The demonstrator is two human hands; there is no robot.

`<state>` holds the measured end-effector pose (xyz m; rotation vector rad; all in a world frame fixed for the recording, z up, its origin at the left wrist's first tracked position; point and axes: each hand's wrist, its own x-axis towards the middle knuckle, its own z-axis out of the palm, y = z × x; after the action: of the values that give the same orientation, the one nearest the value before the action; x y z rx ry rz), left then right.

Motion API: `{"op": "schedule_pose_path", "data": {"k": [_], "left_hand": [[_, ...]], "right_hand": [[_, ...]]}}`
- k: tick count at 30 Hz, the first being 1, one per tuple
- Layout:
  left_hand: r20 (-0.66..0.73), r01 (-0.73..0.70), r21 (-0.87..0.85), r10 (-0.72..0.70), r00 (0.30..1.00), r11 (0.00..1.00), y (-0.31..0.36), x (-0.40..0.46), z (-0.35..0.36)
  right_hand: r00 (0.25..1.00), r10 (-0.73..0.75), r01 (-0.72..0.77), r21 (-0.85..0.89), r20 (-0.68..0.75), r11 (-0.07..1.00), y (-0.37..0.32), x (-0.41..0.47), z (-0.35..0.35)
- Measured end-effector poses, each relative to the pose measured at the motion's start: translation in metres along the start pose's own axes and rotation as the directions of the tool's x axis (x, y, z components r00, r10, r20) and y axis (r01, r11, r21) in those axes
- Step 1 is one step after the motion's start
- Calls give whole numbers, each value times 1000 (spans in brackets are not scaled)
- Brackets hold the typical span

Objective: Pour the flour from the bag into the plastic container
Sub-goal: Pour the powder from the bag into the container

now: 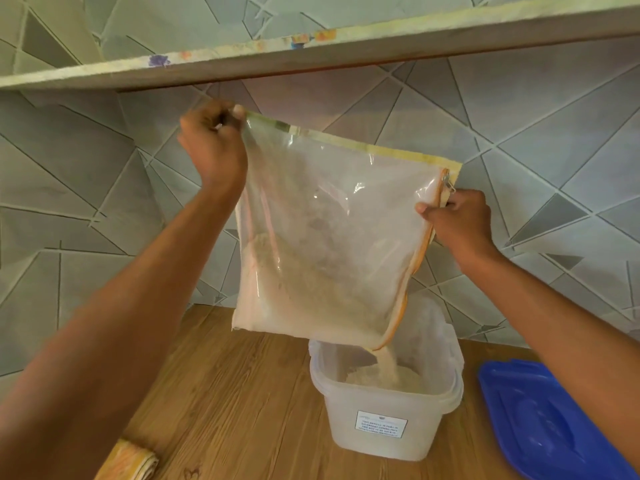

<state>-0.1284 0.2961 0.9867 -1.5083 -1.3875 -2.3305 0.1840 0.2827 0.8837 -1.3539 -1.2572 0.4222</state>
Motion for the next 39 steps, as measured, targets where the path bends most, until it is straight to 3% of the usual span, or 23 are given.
{"op": "schedule_pose_path", "data": {"k": [3, 6, 8, 9, 11, 13, 17, 24, 29, 33, 36, 39], "left_hand": [[58, -42, -38, 44, 997, 998, 6, -9, 5], [95, -72, -74, 79, 992, 995, 10, -12, 8], [114, -75, -94, 86, 990, 993, 13, -13, 10], [119, -75, -97, 87, 989, 992, 13, -12, 11], [128, -72, -101, 85, 988, 992, 14, -12, 12], [130, -69, -103, 82, 988, 992, 14, -12, 12], [127, -67, -130, 83, 988, 989, 12, -13, 9], [157, -29, -174, 56, 986, 984, 4, -9, 0], [260, 19, -208, 36, 965, 978, -9, -14, -22], [368, 304, -110, -245, 897, 946, -59, -52, -58], [358, 585, 20, -552, 753, 811, -112, -99, -90], [343, 745, 133, -736, 584, 653, -154, -153, -117]], "right_hand": [[992, -50, 48, -17, -114, 999, -5, -3, 2], [947, -258, 226, -175, -191, 958, -31, -7, 5], [887, -445, 372, -379, -125, 847, -58, -8, 8], [863, -504, 444, -441, -22, 780, -72, -6, 11], [844, -480, 535, -411, 238, 738, -106, 4, 22], [804, -395, 548, -294, 445, 783, -140, 14, 37], [694, -322, 569, -217, 643, 793, -173, 29, 72], [699, -383, 575, -156, 603, 803, -178, 25, 110], [752, -415, 559, -163, 512, 813, -171, 24, 126], [751, -447, 587, -183, 485, 788, -170, 16, 134], [763, -447, 587, -211, 467, 781, -173, 9, 133], [778, -439, 573, -222, 449, 789, -173, 6, 128]]}}
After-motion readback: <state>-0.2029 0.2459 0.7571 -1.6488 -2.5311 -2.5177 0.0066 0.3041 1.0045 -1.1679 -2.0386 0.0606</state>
